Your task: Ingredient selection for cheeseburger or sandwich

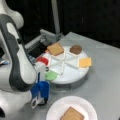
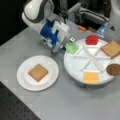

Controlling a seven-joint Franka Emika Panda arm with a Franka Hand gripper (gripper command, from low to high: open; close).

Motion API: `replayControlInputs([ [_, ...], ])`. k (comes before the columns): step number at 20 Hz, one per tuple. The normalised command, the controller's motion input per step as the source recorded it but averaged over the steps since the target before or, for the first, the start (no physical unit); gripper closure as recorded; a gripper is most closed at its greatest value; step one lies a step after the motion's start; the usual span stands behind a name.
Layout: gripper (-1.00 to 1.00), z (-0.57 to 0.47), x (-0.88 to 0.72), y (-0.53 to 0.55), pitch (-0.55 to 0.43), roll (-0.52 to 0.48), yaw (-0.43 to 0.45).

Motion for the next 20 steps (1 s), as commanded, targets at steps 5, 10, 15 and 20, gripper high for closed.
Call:
replayControlInputs([
  [5,-1.0,-0.08,0.01,-0.14,-0.037,0.157,0.2],
  [10,-1.0,-0.1,0.07,-0.1,-0.059,0.149,0.157],
  [15,1.0,-0.09,0.1,-0.09,-0.06,0.137,0.117],
  [20,1.0,-0.08,0.13,-0.1,-0.06,0.133,0.102],
])
